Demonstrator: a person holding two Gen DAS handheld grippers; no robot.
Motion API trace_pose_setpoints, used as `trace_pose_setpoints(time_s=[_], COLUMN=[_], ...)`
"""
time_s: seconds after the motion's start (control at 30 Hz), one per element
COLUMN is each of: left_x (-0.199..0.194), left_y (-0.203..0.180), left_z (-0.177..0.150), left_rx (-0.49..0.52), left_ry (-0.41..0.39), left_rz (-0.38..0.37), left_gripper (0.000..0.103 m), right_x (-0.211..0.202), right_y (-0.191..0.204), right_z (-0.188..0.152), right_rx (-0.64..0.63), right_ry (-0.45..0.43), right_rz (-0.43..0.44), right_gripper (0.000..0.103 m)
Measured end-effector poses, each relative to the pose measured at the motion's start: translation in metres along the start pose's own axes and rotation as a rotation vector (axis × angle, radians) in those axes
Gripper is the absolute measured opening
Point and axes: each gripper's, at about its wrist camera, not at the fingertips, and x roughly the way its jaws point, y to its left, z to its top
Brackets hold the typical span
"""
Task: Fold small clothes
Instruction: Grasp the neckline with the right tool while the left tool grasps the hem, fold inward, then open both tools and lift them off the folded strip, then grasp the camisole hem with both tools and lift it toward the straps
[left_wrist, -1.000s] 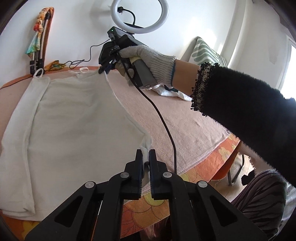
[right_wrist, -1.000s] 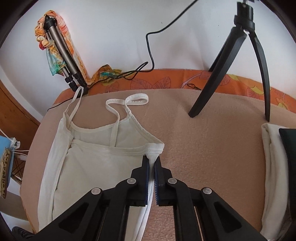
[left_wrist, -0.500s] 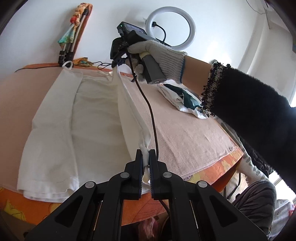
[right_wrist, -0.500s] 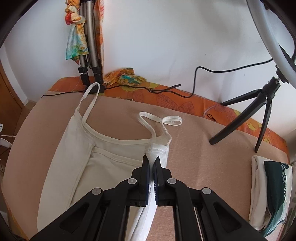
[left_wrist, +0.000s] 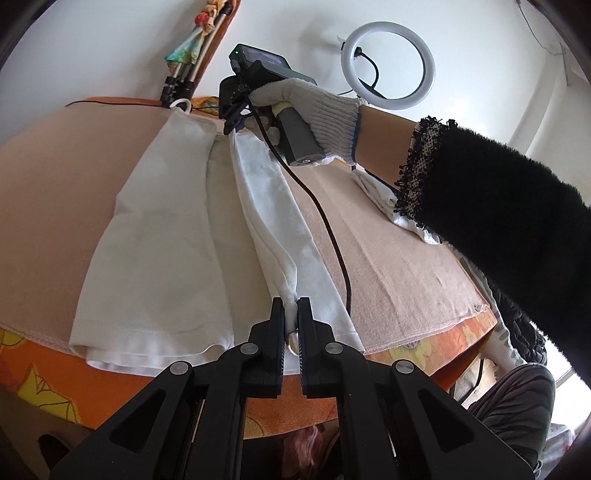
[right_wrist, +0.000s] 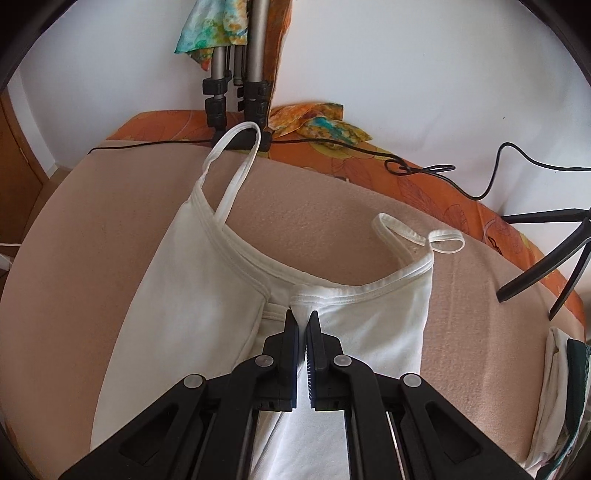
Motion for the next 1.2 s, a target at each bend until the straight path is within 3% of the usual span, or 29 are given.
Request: trace_pose_setpoints(time_s=[0.07, 0.13, 0.17, 0.2, 0.3, 0.37, 0.47, 0.63, 0.77, 0.9, 1.0, 1.2], left_x=[0.003, 0.003, 0.001, -0.004, -0.024, -0.042, -0.064, -0.071, -0.053, -0.036, -0.028, -0.025], left_y=[0.001, 0.002, 0.001, 0.000, -0.002, 0.002, 0.017, 0.057, 0.086, 0.108, 0.118, 0.110], left_z=[0.000, 0.000, 0.000, 0.001, 0.004, 0.009, 0.021, 0.044, 0.049, 0.046, 0.040, 0.040], left_rx=[-0.002, -0.013, -0.009, 0.005, 0.053, 0.076, 0.101, 0.107, 0.033, -0.093, -0.179, -0.167], left_ry=[0.026, 0.058, 0.066, 0.069, 0.059, 0.042, 0.035, 0.113, 0.225, 0.280, 0.310, 0.298], left_rz=[0.015, 0.004, 0.003, 0.010, 0.009, 0.015, 0.051, 0.111, 0.083, 0.023, -0.015, -0.051], left_gripper=[0.006, 0.008, 0.010, 0.012, 0.012, 0.020, 0.034, 0.037, 0.037, 0.037, 0.037, 0.028], right_x=[0.006, 0.008, 0.004, -0.003, -0.033, -0.056, -0.090, -0.127, -0.134, -0.130, -0.121, -0.111], right_y=[0.004, 0.004, 0.002, -0.001, -0.016, -0.032, -0.059, -0.088, -0.094, -0.083, -0.070, -0.060], right_z=[-0.001, -0.002, -0.003, -0.005, -0.018, -0.034, -0.073, -0.155, -0.218, -0.265, -0.287, -0.310], right_rx=[-0.012, -0.015, -0.006, 0.010, 0.052, 0.094, 0.147, 0.184, 0.217, 0.241, 0.228, 0.232], right_ry=[0.009, 0.012, 0.004, -0.017, -0.082, -0.117, -0.142, -0.139, -0.097, -0.035, 0.015, 0.033], right_rz=[0.000, 0.022, 0.048, 0.080, 0.162, 0.212, 0.272, 0.344, 0.399, 0.492, 0.515, 0.567], right_gripper=[0.002, 0.015, 0.033, 0.037, 0.037, 0.037, 0.037, 0.039, 0.039, 0.039, 0.039, 0.038])
